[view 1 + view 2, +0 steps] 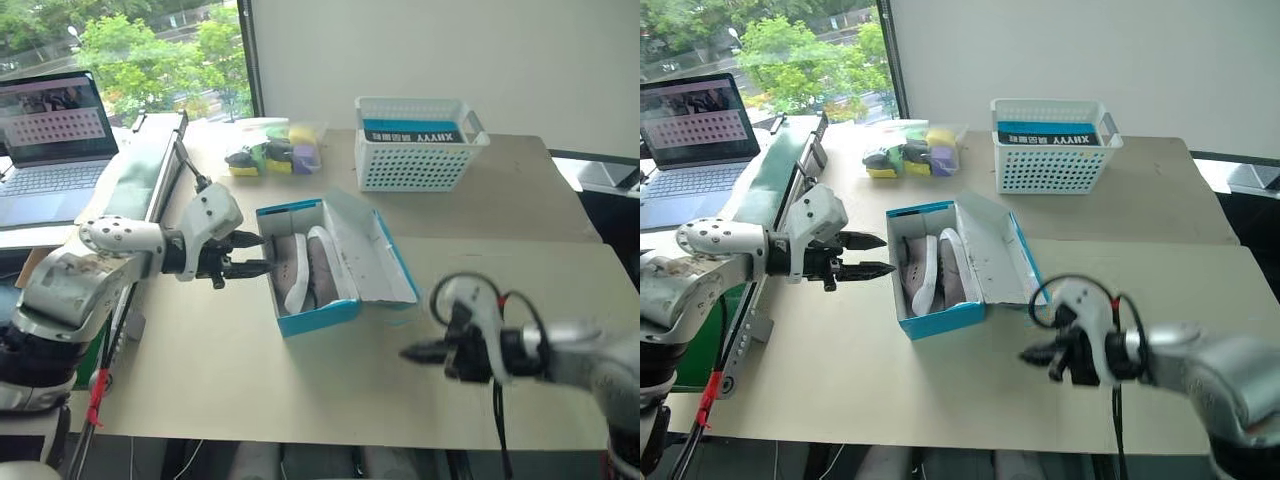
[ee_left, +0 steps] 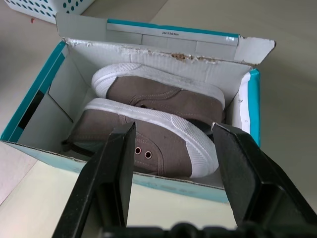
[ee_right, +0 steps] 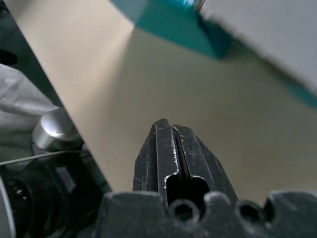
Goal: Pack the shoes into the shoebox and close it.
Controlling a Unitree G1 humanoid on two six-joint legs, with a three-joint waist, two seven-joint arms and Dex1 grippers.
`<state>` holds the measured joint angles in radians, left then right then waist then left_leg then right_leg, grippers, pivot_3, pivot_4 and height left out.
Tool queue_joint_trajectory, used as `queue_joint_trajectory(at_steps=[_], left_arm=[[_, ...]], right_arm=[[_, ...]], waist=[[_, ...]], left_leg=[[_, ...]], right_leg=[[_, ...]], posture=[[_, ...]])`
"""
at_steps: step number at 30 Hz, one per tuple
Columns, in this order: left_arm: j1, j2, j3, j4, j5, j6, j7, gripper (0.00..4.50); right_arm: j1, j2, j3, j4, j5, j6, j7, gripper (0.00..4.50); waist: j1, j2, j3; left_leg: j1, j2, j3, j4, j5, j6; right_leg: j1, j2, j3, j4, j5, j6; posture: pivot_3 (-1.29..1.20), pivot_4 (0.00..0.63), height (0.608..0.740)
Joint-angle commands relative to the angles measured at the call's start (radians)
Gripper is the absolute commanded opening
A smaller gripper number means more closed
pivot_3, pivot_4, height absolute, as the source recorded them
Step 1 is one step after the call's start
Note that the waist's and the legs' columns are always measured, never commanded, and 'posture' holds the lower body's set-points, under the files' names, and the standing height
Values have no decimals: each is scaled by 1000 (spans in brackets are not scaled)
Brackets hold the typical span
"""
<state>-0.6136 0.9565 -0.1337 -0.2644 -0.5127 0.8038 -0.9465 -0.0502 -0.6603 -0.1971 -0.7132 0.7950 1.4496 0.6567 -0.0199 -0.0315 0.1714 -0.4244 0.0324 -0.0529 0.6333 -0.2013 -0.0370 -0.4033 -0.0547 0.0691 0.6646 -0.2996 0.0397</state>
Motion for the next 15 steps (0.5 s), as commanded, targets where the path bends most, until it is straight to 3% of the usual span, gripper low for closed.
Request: queue_joint_trajectory(at_steps=[1, 6, 13, 15], left_arm=[[-61, -6, -19, 13, 33, -43, -58, 2578], [-79, 20, -40, -1, 55, -60, -138, 2578], [-108, 50, -57, 14, 100, -71, -215, 2578], [-121, 44, -59, 24, 110, -70, -223, 2578]], right_arm=[[55, 180, 2, 97, -141, -253, -171, 60], [39, 356, 39, 260, -234, -431, -267, 60], [-25, 459, 88, 470, -320, -615, -311, 60], [-63, 517, 49, 552, -286, -660, -308, 60]], waist=[[-8, 0, 0], [-23, 1, 0], [-24, 2, 1], [-22, 2, 1]], left_leg=[[0, 0, 0, 1, 0, 0], [2, 0, 1, 5, 1, -1], [1, 1, 0, 5, 1, -1], [1, 1, 1, 5, 1, -1]], right_leg=[[1, 0, 0, 0, 0, 0], [2, 0, 2, 3, 1, 1], [0, 1, 1, 7, 1, 1], [0, 1, 2, 7, 1, 1]], posture=[[0, 150, 740], [0, 150, 740], [0, 150, 740], [0, 150, 740]])
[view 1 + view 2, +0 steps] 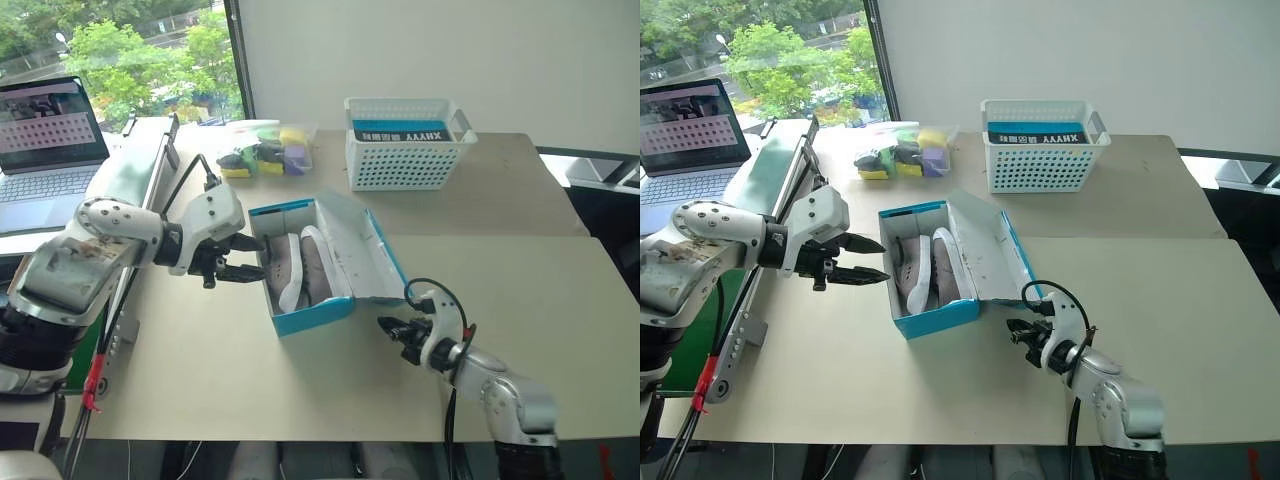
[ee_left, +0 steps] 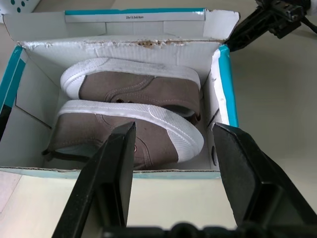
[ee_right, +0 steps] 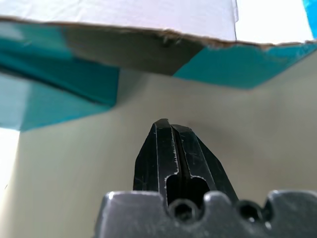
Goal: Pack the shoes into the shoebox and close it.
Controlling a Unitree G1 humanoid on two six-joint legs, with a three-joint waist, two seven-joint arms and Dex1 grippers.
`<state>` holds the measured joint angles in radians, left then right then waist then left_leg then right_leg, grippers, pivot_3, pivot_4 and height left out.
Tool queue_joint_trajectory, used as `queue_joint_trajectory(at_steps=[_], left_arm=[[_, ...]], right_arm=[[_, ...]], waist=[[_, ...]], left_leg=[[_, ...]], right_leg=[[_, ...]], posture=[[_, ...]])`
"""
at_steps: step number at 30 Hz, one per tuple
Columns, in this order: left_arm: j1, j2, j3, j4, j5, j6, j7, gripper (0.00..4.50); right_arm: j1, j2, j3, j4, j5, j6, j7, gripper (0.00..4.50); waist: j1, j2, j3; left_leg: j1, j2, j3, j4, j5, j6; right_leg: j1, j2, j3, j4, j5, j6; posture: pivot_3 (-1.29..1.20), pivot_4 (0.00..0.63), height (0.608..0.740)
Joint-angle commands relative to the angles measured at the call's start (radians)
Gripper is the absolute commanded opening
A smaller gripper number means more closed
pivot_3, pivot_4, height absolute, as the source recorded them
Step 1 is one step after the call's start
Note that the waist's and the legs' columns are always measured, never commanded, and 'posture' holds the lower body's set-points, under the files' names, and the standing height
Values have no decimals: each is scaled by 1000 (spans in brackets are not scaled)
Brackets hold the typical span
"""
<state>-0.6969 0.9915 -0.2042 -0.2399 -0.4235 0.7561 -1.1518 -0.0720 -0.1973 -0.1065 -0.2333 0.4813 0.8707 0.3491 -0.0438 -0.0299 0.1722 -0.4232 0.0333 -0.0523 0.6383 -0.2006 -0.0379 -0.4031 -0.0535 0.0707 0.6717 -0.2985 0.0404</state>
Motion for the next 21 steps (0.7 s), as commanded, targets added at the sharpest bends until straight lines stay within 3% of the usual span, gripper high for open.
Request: queue_joint_trajectory(at_steps=[1, 3, 10, 16, 21], left_arm=[[-42, 8, 10, 1, 25, -19, -21, 2578], [-37, 19, 12, -15, 24, -8, -34, 2578], [-20, 39, 33, -65, 20, 29, -43, 2578], [-38, 13, 29, -68, 22, 48, -26, 2578], [-38, 11, 41, -89, 15, 67, -22, 2578]], right_arm=[[-80, 112, -103, 143, 86, -109, -9, 60], [-147, 191, -191, 259, 169, -163, 3, 60], [-250, 248, -446, 370, 346, -317, -70, 60], [-312, 200, -443, 305, 482, -261, 4, 60], [-366, 169, -445, 314, 603, -163, -33, 60]], waist=[[2, 0, 0], [-9, -2, -1], [-13, -1, 0], [-6, 2, 1], [-18, 3, 2]], left_leg=[[0, 0, 0, 0, 0, 0], [2, 1, 0, 1, 0, 0], [3, 2, 0, 1, 0, -1], [2, 1, 0, 1, 1, -1], [3, 2, 0, 2, 1, -1]], right_leg=[[0, 0, 0, 0, 0, 0], [2, 1, 0, 1, 0, 0], [1, 2, 1, 5, 1, -2], [0, 1, 1, 7, 1, -2], [0, 3, 1, 9, 1, -2]], posture=[[0, 150, 740], [0, 150, 740], [0, 150, 740], [0, 150, 740], [0, 150, 740]])
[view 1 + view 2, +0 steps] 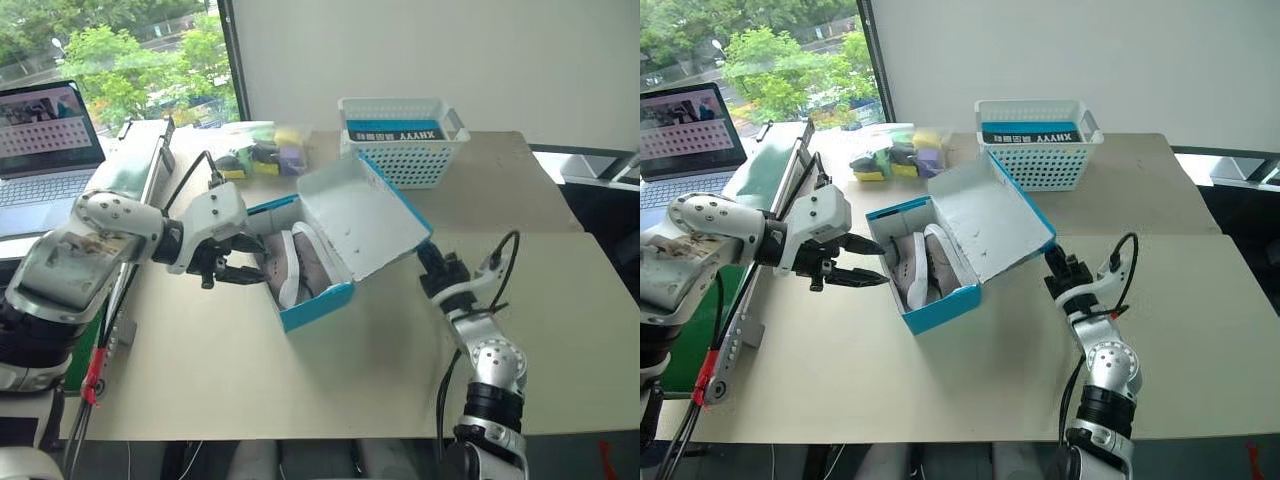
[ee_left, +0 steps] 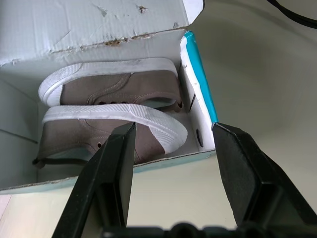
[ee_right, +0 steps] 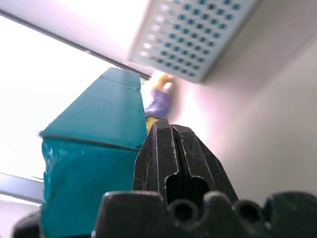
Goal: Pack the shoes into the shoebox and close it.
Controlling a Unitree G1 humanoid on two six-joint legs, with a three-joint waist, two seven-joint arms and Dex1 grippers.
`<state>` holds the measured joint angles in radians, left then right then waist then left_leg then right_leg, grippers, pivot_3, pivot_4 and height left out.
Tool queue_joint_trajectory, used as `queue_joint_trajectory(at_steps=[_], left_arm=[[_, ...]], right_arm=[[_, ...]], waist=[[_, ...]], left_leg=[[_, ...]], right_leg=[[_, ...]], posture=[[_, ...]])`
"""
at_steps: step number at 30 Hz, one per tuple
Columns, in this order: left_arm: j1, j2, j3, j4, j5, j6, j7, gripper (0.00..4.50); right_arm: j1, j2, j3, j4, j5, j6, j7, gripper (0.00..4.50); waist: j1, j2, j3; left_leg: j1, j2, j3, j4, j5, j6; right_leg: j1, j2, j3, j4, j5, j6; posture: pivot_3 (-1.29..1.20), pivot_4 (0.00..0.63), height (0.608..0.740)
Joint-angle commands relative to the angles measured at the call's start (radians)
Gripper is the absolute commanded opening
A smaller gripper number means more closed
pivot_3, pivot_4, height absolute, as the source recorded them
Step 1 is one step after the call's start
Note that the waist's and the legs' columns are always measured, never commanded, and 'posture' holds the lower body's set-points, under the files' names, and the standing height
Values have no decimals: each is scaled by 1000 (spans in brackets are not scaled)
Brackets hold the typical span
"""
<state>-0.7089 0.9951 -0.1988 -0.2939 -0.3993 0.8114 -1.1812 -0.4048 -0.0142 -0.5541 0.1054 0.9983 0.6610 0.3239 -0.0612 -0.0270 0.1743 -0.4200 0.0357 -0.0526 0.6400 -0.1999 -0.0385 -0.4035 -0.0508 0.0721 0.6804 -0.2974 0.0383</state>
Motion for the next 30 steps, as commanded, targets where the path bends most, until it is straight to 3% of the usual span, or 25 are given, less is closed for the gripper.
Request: queue_joint_trajectory(at_steps=[1, 8, 11, 16, 21, 30], left_arm=[[-23, 10, 42, -41, -12, 18, 11, 2578], [26, 44, 96, -86, -23, 59, 37, 2578], [53, 71, 122, -115, -24, 68, 51, 2578], [96, 104, 178, -176, -67, 114, 64, 2578], [196, 137, 265, -275, -118, 180, 103, 2578], [299, 131, 364, -365, -177, 247, 196, 2578]], right_arm=[[-50, -23, 4, -19, 103, 62, -11, 60], [-125, -81, 96, -41, 160, 197, 21, 60], [-158, -144, 263, -93, 26, 235, 23, 60], [-218, -189, 433, -140, -67, 273, 54, 60], [-323, -258, 691, -67, -289, 264, 130, 60], [-411, -199, 808, 153, -482, 132, 270, 60]], waist=[[-2, 0, 0], [-7, 1, 0], [-11, 1, 1], [-8, 1, 1], [-7, 1, 1], [-6, 1, 1]], left_leg=[[0, 0, 0, 0, 0, 0], [-1, 0, 0, 0, 0, 0], [-1, 0, 0, 0, 0, 0], [-1, 0, 0, 1, 0, 0], [-2, 0, 0, 2, 0, 0], [-1, 0, -1, 3, 0, 0]], right_leg=[[0, 0, 0, 0, 0, 0], [-1, 0, 0, 0, 0, 0], [-1, 0, 1, 0, 0, 0], [-1, 0, 0, 0, 0, 0], [-1, 0, 0, -1, 0, 0], [-1, 0, 0, 0, 0, 0]], posture=[[0, 150, 740], [0, 150, 740], [0, 150, 740], [0, 150, 740], [0, 150, 740], [0, 150, 740]])
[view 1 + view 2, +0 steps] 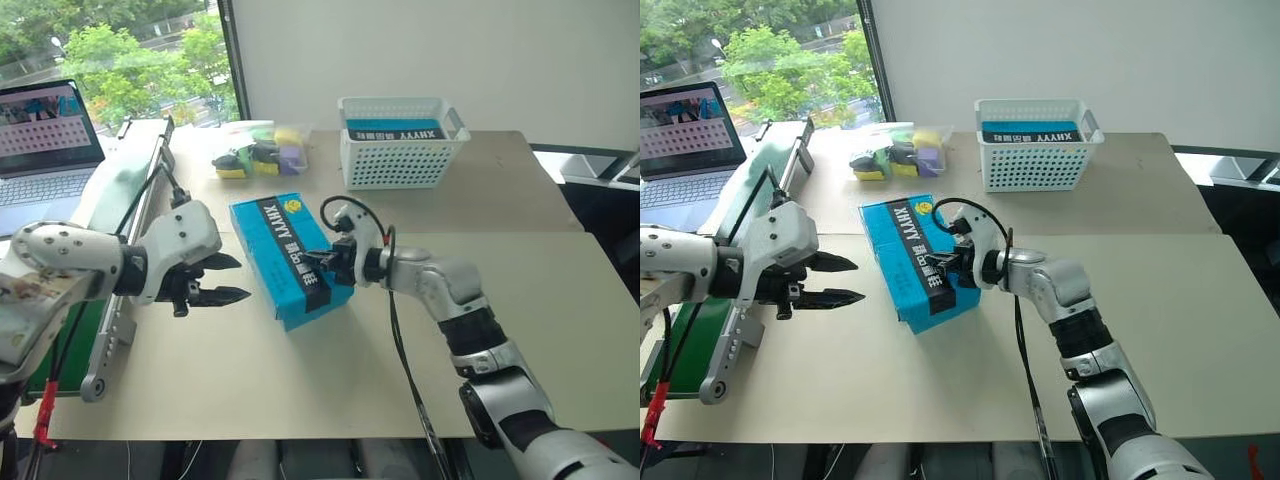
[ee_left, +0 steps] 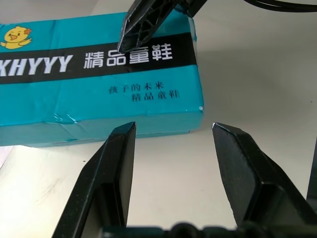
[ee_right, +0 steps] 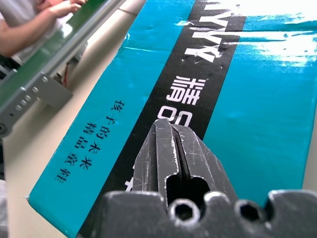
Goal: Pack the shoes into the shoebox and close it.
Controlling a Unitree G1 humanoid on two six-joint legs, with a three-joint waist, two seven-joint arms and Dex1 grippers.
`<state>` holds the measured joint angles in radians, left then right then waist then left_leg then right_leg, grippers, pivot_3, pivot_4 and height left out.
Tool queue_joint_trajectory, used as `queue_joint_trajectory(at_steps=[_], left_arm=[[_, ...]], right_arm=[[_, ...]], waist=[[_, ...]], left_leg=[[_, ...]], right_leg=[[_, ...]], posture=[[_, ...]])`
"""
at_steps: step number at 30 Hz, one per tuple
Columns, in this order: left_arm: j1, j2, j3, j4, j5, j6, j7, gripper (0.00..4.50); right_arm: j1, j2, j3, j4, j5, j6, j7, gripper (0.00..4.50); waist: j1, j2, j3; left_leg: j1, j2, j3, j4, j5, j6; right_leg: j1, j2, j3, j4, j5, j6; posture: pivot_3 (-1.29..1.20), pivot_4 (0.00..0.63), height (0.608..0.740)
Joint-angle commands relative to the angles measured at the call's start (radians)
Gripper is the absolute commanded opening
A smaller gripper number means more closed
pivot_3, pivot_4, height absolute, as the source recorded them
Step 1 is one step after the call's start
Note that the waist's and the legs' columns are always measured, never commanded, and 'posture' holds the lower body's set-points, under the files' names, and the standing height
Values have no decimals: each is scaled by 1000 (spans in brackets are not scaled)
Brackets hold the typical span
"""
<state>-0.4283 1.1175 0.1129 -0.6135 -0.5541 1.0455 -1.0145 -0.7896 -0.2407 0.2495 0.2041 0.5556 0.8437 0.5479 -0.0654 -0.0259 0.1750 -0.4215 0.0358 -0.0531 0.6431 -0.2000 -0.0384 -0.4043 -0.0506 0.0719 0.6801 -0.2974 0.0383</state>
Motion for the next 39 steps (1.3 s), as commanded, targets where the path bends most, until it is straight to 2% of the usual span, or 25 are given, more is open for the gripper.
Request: queue_joint_trajectory(at_steps=[1, 6, 9, 12, 16, 19, 20, 22, 23, 26, 32, 36, 39], left_arm=[[33, 7, 61, -54, -26, 17, 38, 2578], [64, -8, 87, -73, -43, 30, 94, 2578], [73, -11, 75, -74, -42, 21, 117, 2578], [88, -6, 51, -72, -40, 10, 124, 2578], [88, -17, 18, -54, -37, -9, 129, 2578], [81, -38, 5, -27, -37, -9, 148, 3257], [83, -41, 7, -25, -40, -8, 150, 3683], [87, -45, 3, -21, -42, -13, 151, 4077], [85, -52, -1, -17, -42, -15, 155, 4500], [76, -80, 1, -6, -54, -8, 171, 4500], [71, -113, 30, 4, -70, 3, 203, 4500], [101, -146, 90, -10, -86, -11, 239, 4500], [119, -168, 134, -6, -126, 13, 253, 4500]], right_arm=[[-27, 30, 24, 81, -66, -70, 63, 60], [-14, 24, 108, 149, -202, -125, 107, 60], [3, -10, 191, 171, -324, -195, 111, 60], [10, -20, 181, 138, -353, -213, 118, 60], [11, -49, 116, 39, -331, -199, 148, 60], [21, -78, 31, -104, -240, -178, 211, 0], [26, -83, 17, -134, -227, -178, 222, 593], [40, -124, -14, -234, -173, -143, 278, 983], [50, -156, -32, -291, -143, -124, 314, 1467], [64, -240, -104, -422, -33, -16, 369, 2462], [71, -368, -180, -536, 98, 116, 424, 4445], [75, -491, -168, -560, 75, 104, 474, 4445], [66, -523, -173, -545, 88, 95, 494, 4445]], waist=[[-3, 0, 0], [-6, -1, -1], [-5, -1, -1], [-4, -2, -1], [6, -2, -1], [15, -2, -1], [19, -2, -1], [20, -2, -1], [20, -2, -1], [22, -2, -1], [20, -2, -1], [23, -2, 0], [21, -2, 0]], left_leg=[[0, 0, 0, 0, 0, 0], [3, 1, 0, 0, 0, 0], [12, 1, 0, 0, 0, 0], [22, 1, 1, -1, 0, 0], [21, 1, 0, -1, 0, 0], [17, 1, 0, -1, 0, 0], [16, 1, 0, -1, 0, 0], [12, 1, 0, -1, 0, 0], [10, 1, 0, -1, 0, 0], [5, 1, 0, -1, 0, 0], [4, 1, 0, -1, 0, 0], [3, 1, 0, -1, 0, 0], [3, 0, 0, -1, 0, 0]], right_leg=[[0, 0, 0, 0, 0, 0], [2, 0, 0, 1, 0, 0], [11, 1, 0, 0, 0, 0], [19, 1, 0, -1, -2, 1], [19, 1, 0, -1, -1, 0], [16, 1, 0, -1, -1, -1], [15, 1, 0, -1, -1, -1], [12, 1, 0, -1, -1, -1], [10, 1, 0, -2, -1, -1], [5, 0, 0, -1, -1, -1], [4, 0, -1, -1, -1, -1], [4, 0, -1, -1, -1, -1], [4, 0, -1, -2, -1, -1]], posture=[[0, 150, 740], [0, 150, 740], [0, 150, 740], [0, 150, 740], [0, 150, 740], [0, 150, 740], [0, 150, 740], [0, 150, 740], [0, 150, 740], [0, 150, 740], [0, 150, 740], [0, 150, 740], [0, 150, 740]])
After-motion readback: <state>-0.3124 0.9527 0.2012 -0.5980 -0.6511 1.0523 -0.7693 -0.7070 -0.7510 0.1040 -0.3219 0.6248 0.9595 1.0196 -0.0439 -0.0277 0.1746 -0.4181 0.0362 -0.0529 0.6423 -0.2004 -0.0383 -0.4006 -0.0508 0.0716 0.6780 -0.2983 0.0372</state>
